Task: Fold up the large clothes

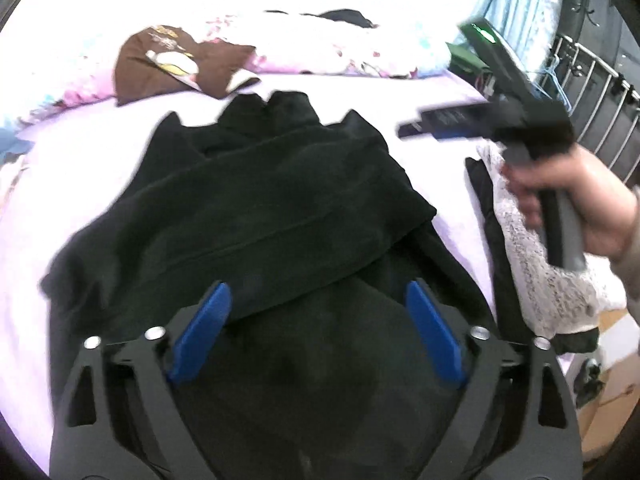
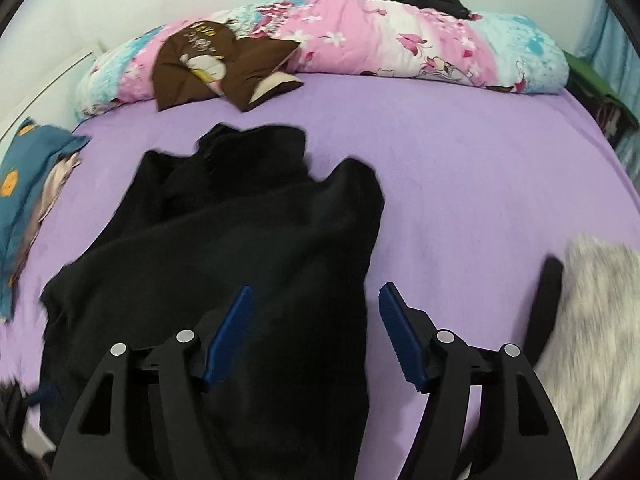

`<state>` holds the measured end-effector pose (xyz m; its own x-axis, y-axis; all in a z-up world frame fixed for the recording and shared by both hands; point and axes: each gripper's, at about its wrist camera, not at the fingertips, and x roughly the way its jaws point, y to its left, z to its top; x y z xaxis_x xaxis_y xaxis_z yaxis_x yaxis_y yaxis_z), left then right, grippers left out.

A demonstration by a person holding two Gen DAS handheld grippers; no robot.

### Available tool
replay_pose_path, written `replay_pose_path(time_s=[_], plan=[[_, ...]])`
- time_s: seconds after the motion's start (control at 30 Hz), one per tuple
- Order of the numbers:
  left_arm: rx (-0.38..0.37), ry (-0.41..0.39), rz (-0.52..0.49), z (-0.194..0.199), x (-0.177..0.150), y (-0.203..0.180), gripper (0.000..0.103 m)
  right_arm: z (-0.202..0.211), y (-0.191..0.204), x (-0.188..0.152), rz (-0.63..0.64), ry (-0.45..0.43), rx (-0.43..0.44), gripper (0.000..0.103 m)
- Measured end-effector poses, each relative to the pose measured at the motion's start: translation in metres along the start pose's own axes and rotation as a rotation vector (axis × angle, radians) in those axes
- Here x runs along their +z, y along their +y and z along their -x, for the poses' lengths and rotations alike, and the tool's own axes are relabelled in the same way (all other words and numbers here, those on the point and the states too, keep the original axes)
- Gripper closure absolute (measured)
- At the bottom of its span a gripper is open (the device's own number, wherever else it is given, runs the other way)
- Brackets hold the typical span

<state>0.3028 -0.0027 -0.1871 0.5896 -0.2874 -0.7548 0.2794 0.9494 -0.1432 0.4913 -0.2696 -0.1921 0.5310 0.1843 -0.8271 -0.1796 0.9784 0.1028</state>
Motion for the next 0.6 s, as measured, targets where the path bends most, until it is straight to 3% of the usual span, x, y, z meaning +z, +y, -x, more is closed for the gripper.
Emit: replay_pose_path(time_s=[0.13, 0.23, 0.37, 0.43, 0.6], plan=[[0.023, -0.01, 0.043, 0.032, -0.01, 0.01, 0.011, 0.039, 0.018, -0.036, 0.055, -0.02, 0.009, 0.017], [0.044, -0.008, 0.151, 0.05, -0.018, 0.023, 0.009, 0.063, 0.031, -0.057, 0.096, -0.03, 0.023, 0.016], [0.061, 0.0, 0.223, 0.071, -0.03, 0.03, 0.008, 0.097, 0.047, -0.084, 0.107, -0.048, 0.062, 0.014], [0.064, -0.007, 0.225, 0.084, -0.036, 0.029, 0.007, 0.115, 0.056, -0.099, 0.12, -0.072, 0.066, 0.008], [0.104, -0.025, 0.201, 0.112, -0.053, 0.033, 0.007, 0.143, 0.073, -0.134, 0.133, -0.097, 0.079, 0.007]])
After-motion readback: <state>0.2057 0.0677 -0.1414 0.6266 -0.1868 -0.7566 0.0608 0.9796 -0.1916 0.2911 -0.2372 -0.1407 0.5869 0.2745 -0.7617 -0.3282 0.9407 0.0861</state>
